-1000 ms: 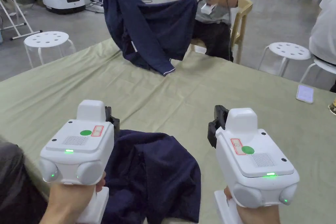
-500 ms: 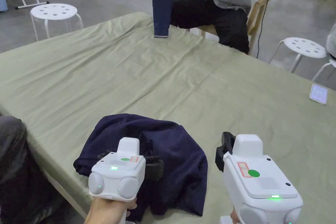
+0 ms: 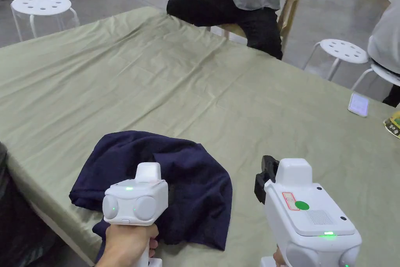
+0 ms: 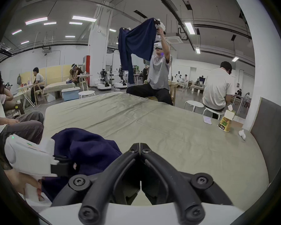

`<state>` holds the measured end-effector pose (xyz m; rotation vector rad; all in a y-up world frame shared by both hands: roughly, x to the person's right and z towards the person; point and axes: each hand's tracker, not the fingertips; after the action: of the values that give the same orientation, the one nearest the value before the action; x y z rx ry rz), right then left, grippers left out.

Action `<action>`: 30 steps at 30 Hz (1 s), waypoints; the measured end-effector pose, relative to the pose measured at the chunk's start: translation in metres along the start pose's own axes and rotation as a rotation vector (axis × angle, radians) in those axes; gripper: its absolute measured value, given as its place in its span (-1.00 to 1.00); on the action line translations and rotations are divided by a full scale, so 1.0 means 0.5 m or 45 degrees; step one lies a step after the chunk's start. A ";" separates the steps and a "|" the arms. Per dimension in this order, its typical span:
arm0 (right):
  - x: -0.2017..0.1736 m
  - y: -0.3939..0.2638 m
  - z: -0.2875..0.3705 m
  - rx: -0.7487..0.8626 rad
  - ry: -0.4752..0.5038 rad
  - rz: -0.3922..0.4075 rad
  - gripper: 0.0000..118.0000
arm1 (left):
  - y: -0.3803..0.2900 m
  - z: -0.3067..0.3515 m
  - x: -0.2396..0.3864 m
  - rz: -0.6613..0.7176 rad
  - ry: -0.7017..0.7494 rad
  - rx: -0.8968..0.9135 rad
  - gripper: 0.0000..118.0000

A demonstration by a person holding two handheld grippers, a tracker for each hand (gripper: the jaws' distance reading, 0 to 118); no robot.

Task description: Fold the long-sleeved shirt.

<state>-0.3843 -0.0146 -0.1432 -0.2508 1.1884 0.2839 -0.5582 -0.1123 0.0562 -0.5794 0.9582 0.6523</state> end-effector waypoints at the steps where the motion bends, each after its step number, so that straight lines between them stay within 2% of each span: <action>1: 0.014 0.000 0.007 0.004 -0.015 -0.015 -1.00 | 0.010 0.018 0.013 0.006 -0.028 0.049 -0.65; 4: 0.060 0.002 0.037 0.028 -0.067 -0.063 -1.00 | 0.042 0.076 0.059 -0.010 -0.078 0.172 -0.65; 7: 0.117 0.006 0.081 0.069 -0.129 -0.102 -1.00 | 0.085 0.137 0.130 -0.036 -0.221 0.260 -0.65; 9: 0.162 0.008 0.116 0.110 -0.194 -0.131 -1.00 | 0.105 0.178 0.198 -0.094 -0.287 0.340 -0.65; 13: 0.263 0.009 0.205 0.153 -0.324 -0.296 -1.00 | 0.120 0.240 0.348 -0.173 -0.436 0.421 -0.65; 15: 0.309 0.006 0.252 0.193 -0.406 -0.294 -1.00 | 0.110 0.256 0.429 -0.237 -0.517 0.415 -0.66; 17: 0.354 0.001 0.302 0.219 -0.494 -0.285 -1.00 | 0.083 0.273 0.511 -0.313 -0.596 0.436 -0.68; 23: 0.480 -0.043 0.452 0.266 -0.744 -0.370 -1.00 | -0.049 0.283 0.744 -0.549 -0.858 0.382 -0.79; 26: 0.527 -0.086 0.505 0.231 -0.830 -0.417 -1.00 | -0.159 0.228 0.841 -0.686 -0.872 0.200 -0.85; 28: 0.544 -0.117 0.530 0.205 -0.864 -0.441 -1.00 | -0.229 0.193 0.873 -0.736 -0.804 0.080 -0.89; 30: 0.555 -0.152 0.551 0.163 -0.906 -0.448 -1.00 | -0.288 0.171 0.876 -0.793 -0.792 0.053 -0.89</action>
<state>-0.0221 0.0311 -0.3019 -0.2155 0.4428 -0.0219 -0.2243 -0.0424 -0.2653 -0.5508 0.1800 0.2164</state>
